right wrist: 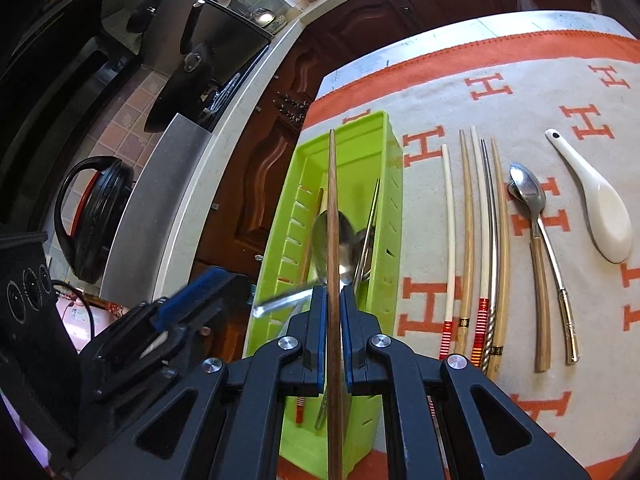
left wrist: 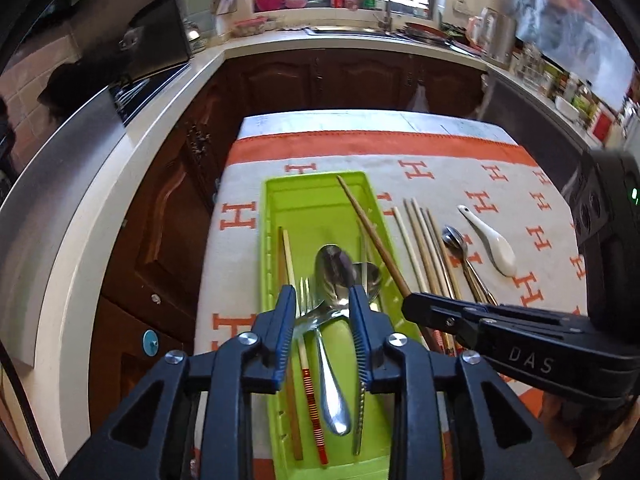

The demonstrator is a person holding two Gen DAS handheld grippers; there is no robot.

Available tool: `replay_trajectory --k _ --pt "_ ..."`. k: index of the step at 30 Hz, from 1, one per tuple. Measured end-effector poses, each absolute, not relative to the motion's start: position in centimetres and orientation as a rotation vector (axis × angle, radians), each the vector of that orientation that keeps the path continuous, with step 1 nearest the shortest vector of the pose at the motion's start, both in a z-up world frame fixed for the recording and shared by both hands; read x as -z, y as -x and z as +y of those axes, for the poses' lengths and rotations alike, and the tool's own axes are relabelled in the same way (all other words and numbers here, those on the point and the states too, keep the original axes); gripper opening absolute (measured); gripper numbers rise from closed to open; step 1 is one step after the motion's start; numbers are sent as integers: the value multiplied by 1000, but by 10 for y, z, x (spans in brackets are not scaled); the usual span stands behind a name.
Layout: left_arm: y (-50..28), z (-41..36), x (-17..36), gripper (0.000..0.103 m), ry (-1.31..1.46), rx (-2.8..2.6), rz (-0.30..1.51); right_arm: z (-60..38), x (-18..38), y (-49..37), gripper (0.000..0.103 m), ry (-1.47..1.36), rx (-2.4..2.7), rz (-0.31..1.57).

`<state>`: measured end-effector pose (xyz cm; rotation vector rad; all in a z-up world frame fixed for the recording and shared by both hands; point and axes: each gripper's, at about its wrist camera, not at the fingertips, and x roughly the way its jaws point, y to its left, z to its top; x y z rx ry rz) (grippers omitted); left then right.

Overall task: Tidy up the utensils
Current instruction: 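Lower the spoon and wooden chopstick into the green tray and open both tools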

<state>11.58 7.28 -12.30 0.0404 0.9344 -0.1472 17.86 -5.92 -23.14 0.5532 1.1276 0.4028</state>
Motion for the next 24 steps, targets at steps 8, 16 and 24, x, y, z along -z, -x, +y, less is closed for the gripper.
replay_trajectory --k 8,16,24 --pt "-120 111 135 27 73 24 980 -49 251 -189 7 -566 -387 1198" --pt "-118 112 145 48 108 -11 991 -45 254 -184 19 -570 -422 1223" --pt "-113 99 146 48 101 16 996 -56 241 -174 19 -518 -403 1195"
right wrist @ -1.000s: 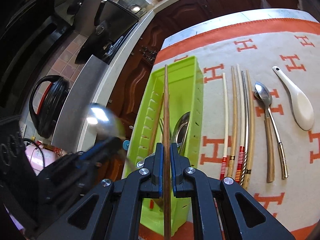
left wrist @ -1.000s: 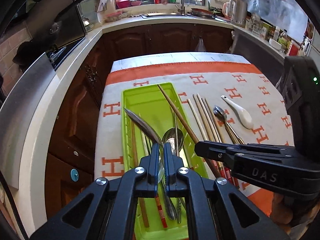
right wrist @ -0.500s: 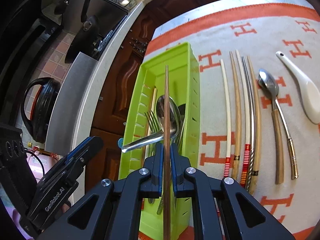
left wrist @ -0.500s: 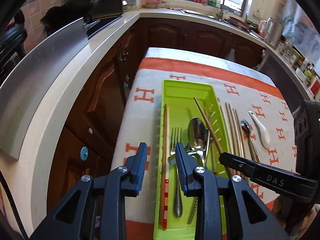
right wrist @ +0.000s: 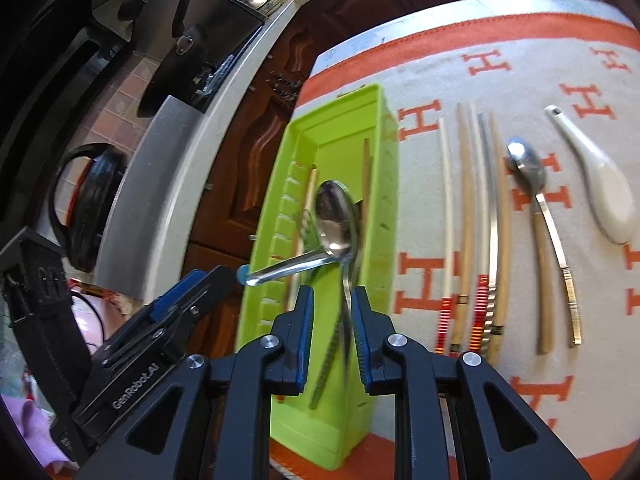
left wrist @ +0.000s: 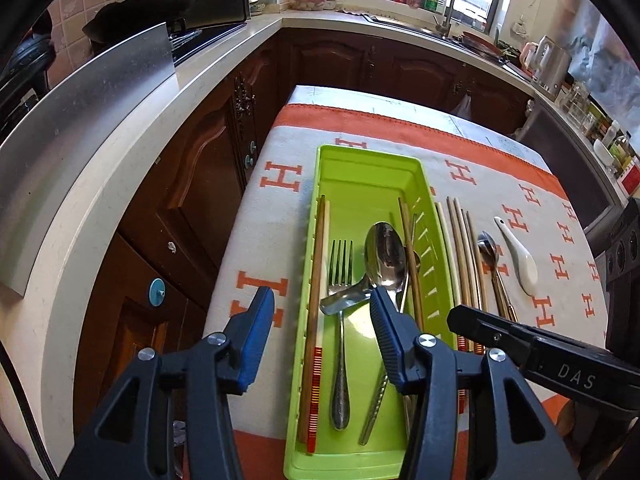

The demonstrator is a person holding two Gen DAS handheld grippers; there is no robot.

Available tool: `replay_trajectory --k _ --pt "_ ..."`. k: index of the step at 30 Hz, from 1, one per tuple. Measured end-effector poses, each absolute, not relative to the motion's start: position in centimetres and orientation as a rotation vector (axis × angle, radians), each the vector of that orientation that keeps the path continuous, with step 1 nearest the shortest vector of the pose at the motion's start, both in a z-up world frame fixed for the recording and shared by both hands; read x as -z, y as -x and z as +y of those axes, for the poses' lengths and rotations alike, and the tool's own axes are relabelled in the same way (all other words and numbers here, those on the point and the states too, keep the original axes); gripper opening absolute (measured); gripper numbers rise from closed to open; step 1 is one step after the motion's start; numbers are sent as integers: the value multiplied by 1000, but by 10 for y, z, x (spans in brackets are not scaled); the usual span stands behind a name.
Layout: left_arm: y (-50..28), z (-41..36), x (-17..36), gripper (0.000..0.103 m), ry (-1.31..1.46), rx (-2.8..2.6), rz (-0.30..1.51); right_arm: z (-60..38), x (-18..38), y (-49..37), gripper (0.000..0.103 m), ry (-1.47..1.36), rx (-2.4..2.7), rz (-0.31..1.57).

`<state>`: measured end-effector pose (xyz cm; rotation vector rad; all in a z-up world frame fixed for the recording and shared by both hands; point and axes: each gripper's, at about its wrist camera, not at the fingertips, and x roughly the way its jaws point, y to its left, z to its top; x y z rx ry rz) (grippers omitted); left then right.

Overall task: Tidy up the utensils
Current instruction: 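Lower the spoon and wooden chopstick into the green tray and open both tools, then grasp a red-striped chopstick with the left tool while the right tool grasps another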

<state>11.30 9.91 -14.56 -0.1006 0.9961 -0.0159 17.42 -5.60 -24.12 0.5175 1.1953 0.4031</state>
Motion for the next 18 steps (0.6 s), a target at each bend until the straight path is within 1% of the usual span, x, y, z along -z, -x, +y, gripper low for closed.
replay_trajectory --k 7,12,14,18 --pt "-106 88 144 51 86 27 998 -73 234 -167 19 -471 -358 1175" --pt "-102 76 144 53 72 39 1005 -87 224 -160 19 -432 -336 1137" --pt "-101 71 143 56 66 46 1004 -95 219 -156 19 -416 -323 1119" --pt "-98 58 141 56 52 60 1006 -110 212 -148 19 -411 -297 1091"
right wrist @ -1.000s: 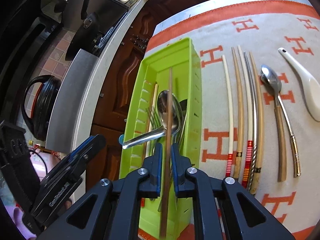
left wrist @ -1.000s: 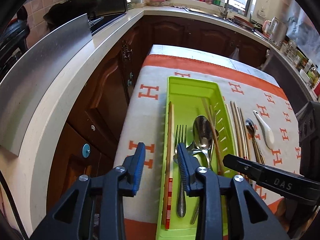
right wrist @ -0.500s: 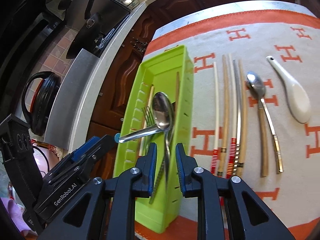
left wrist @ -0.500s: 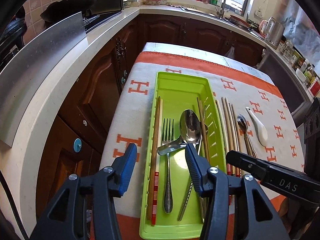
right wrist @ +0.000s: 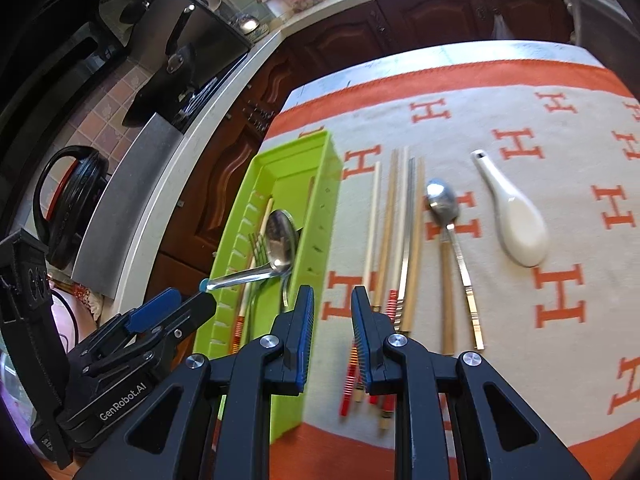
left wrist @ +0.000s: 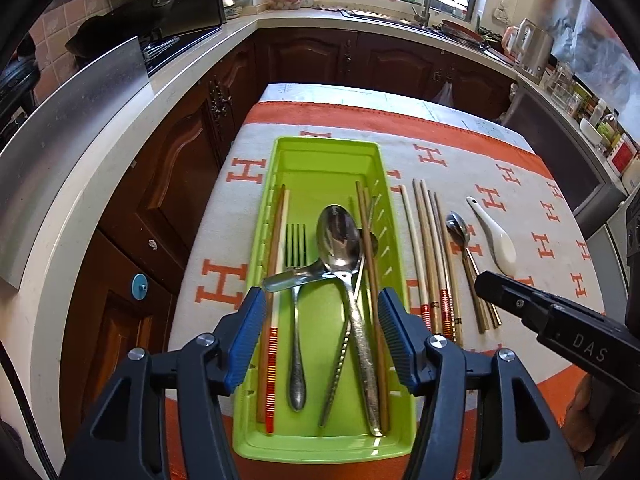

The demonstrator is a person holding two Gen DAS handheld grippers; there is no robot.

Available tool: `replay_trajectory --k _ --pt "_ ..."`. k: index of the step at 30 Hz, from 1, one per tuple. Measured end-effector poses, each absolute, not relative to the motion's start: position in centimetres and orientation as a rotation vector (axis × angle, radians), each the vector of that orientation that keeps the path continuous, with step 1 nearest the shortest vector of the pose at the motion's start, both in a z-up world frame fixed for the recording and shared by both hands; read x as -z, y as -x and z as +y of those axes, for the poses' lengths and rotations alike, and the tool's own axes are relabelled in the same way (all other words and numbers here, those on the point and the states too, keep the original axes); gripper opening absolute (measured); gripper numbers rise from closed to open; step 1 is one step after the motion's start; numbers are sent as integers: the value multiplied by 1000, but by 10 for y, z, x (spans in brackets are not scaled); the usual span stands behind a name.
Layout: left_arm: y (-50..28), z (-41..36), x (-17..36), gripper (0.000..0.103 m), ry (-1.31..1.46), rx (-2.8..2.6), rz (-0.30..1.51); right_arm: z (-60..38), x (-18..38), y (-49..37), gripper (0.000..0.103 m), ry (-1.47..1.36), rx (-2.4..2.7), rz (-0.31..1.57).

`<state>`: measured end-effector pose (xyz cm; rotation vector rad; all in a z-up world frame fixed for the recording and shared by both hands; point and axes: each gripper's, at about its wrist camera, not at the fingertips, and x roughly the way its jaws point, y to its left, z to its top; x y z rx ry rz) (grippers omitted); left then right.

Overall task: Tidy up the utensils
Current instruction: 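Grasp a red-striped chopstick with the left tool while the right tool grasps another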

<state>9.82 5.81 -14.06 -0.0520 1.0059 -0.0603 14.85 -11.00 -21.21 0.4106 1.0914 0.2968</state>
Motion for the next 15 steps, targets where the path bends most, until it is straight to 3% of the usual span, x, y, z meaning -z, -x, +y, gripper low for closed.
replay_trajectory --k 15 --pt "-111 3 143 56 108 197 1059 -182 207 -131 19 -447 -225 1024"
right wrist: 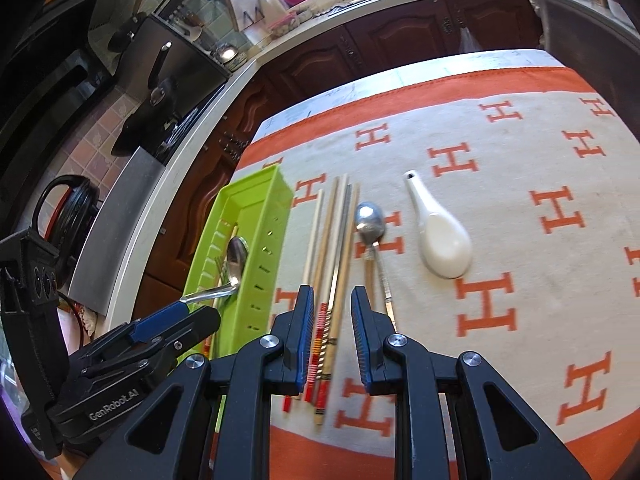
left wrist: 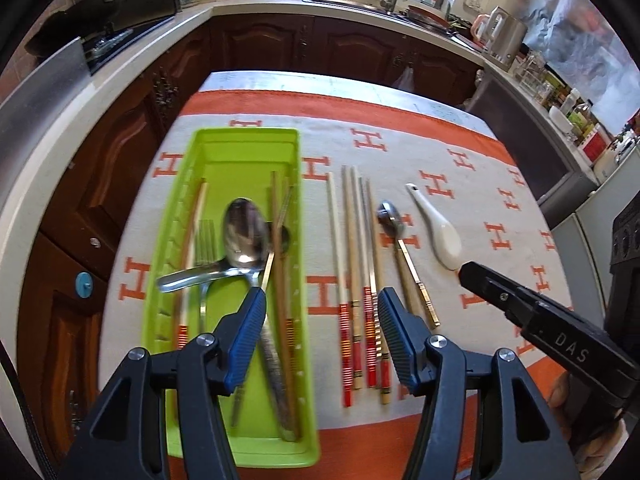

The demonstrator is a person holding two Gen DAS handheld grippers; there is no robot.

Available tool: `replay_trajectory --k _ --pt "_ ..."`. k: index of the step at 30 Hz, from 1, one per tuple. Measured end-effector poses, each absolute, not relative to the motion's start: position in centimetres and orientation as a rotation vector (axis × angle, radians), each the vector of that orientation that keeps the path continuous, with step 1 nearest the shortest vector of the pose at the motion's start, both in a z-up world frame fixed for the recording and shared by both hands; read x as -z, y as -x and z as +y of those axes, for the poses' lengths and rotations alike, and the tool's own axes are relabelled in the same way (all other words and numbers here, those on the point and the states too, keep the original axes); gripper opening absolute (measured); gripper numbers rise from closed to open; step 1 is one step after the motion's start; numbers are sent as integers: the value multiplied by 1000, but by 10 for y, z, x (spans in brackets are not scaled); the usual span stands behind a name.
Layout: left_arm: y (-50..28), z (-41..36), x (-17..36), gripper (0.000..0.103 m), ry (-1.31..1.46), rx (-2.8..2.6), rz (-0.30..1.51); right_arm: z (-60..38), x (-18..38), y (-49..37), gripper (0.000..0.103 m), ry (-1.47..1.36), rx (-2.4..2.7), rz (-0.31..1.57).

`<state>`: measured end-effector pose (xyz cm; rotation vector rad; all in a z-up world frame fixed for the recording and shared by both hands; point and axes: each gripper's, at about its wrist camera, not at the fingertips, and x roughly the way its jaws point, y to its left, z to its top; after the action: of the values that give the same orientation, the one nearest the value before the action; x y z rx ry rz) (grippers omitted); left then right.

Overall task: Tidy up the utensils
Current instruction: 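Grasp a red-striped chopstick with the left tool while the right tool grasps another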

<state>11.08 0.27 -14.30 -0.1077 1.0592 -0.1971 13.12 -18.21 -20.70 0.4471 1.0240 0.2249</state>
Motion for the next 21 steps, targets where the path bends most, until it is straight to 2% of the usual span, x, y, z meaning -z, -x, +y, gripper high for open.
replay_trajectory --k 7,9,11,14,21 --pt "-130 -20 144 56 141 232 1080 -212 214 -129 19 -492 -195 1016" --pt "-137 -25 148 52 158 249 1101 -219 216 -128 19 -503 -190 1014" --pt "-147 -31 155 38 156 242 1142 -224 219 -128 19 -517 -186 1013" --pt "-162 -38 171 24 165 232 1212 -232 223 -127 19 -536 -184 1012" --pt "-183 -46 201 18 132 148 1301 -239 224 -128 19 -550 -191 997"
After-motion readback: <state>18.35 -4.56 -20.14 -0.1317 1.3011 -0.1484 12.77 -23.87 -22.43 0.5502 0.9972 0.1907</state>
